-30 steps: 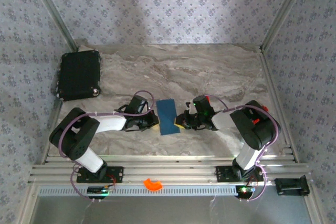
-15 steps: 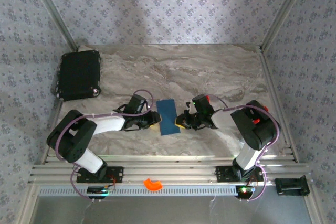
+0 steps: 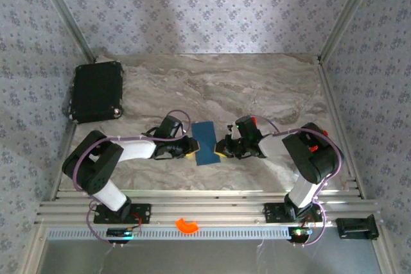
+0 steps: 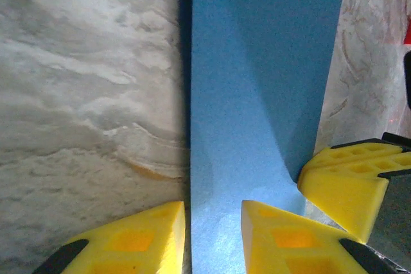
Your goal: Fold a paper plane with a square sheet of paper (pick it up from the middle)
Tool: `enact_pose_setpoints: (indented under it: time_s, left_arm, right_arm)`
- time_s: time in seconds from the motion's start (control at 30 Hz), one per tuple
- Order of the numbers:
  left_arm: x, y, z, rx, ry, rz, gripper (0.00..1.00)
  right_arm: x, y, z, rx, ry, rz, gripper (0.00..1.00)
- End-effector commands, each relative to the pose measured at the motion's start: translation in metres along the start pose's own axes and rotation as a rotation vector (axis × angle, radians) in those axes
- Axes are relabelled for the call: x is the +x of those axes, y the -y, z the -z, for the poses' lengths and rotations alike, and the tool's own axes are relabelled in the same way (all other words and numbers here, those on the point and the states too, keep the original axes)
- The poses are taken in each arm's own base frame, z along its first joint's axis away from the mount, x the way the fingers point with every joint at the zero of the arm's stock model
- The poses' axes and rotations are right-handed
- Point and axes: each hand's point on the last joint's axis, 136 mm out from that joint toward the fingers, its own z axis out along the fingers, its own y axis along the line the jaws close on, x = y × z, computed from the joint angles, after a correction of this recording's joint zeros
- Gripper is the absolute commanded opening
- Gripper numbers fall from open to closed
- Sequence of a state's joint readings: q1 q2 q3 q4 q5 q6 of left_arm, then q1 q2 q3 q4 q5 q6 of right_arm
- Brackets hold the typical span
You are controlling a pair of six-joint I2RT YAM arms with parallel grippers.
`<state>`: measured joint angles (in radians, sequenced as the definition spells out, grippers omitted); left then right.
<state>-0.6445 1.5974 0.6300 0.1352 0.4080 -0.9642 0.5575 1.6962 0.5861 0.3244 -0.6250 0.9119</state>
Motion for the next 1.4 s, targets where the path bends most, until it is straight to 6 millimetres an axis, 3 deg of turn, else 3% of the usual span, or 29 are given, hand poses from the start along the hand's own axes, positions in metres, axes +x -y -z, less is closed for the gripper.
enact_pose_setpoints:
  time_s: [0.0, 0.27, 0.57, 1.07, 1.2, 1.37]
  left_arm:
    - [-0.001, 0.012, -0.004, 0.03, -0.017, -0.031, 0.29]
    - [-0.002, 0.018, -0.006, 0.056, -0.018, -0.021, 0.28]
    - [-0.005, 0.021, 0.0, 0.055, 0.009, -0.018, 0.19]
    - [-0.004, 0.006, -0.004, -0.007, 0.006, -0.024, 0.09]
    - [-0.004, 0.004, -0.002, -0.022, 0.008, -0.035, 0.02]
    - [-0.006, 0.01, 0.003, -0.006, 0.019, -0.046, 0.0]
  right_arm:
    - [0.019, 0.059, 0.003, 0.188, -0.025, -0.122, 0.11]
    - [0.018, 0.06, 0.004, 0.185, -0.021, -0.122, 0.11]
    - [0.015, 0.056, 0.005, 0.174, -0.011, -0.116, 0.11]
    - [0.013, 0.052, 0.007, 0.161, -0.002, -0.108, 0.11]
    - [0.009, 0.04, 0.008, 0.112, 0.01, -0.085, 0.12]
    - [0.001, 0.018, 0.011, 0.039, 0.026, -0.043, 0.15]
